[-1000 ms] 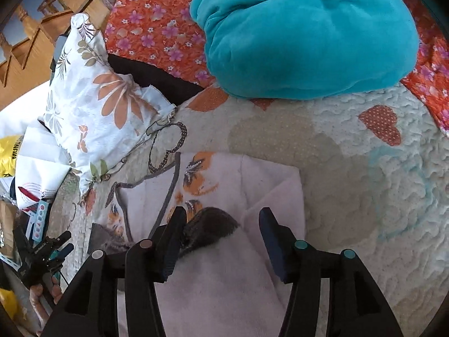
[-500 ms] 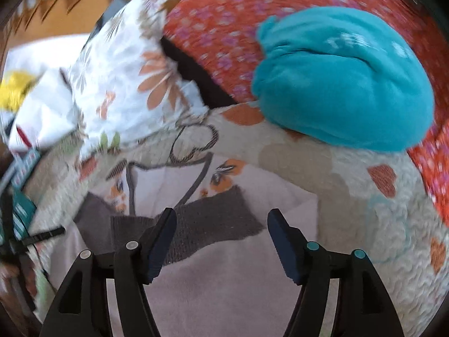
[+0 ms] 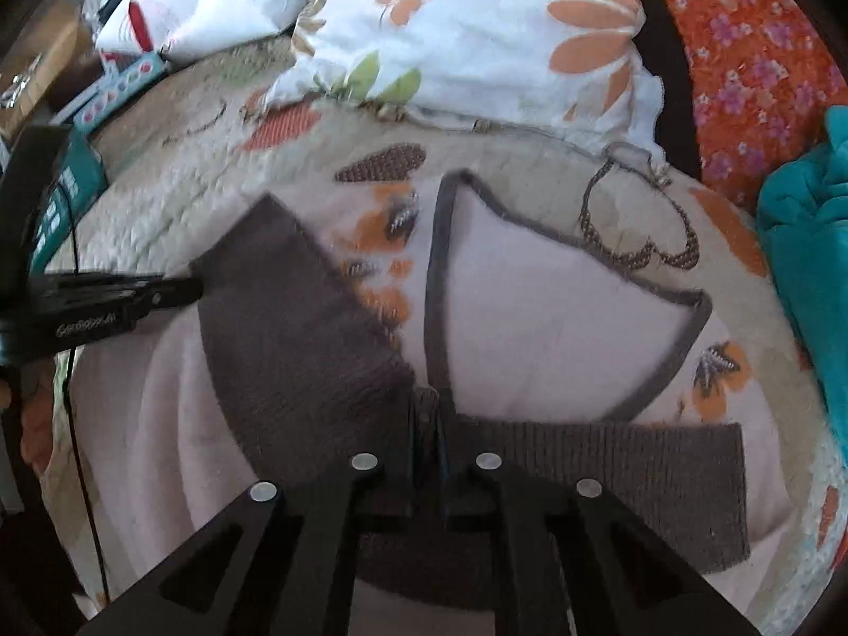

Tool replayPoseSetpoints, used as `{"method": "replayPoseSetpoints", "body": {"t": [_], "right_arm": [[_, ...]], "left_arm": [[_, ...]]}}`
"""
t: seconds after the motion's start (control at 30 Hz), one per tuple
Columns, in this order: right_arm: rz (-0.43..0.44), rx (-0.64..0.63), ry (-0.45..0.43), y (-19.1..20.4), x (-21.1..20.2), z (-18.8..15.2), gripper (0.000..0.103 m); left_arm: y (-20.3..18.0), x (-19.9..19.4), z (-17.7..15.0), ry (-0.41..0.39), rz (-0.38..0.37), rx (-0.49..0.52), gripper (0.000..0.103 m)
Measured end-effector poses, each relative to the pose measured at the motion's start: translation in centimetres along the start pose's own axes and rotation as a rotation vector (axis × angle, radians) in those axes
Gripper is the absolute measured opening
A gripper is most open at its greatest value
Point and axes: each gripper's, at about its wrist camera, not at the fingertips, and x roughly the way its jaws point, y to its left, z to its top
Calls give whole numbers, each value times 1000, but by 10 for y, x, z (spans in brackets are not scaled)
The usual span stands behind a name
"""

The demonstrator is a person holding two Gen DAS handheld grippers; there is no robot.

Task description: Fold small clothes

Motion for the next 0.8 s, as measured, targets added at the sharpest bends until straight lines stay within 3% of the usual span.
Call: {"method": "replayPoseSetpoints", "body": {"t": [0.13,0.27,0.37,0.4,0.43,0.47,0.53,0.6,0.8], "right_arm": [[-51,81,-51,-15,-5,31,7],[-137,93,-51,-16,18,55,7],[-187,88,2,-17,35,57,8],[-201,102,-1,-20,31,54,11],[-196,127,-15,-25,21,50,20],[-173,176,-41,-33,3,43,27],[-173,240,-79,-48,-28,26,53],[-204,287,-122,-64,-65,-3,61],[-309,415,-104,-103,-118,-106,62]], "left_arm": [[16,-9,10,-17,-32,-84,10],[19,-4,12,-14,-2,-103,11],[25,1,12,5,27,-127,24],[30,0,12,5,18,-147,27],[36,-3,12,1,3,-172,29],[41,-8,11,-12,-10,-195,30],[48,-18,11,-46,-13,-216,37],[49,-22,11,-77,-6,-212,49],[22,4,24,-79,-57,-100,52]]}}
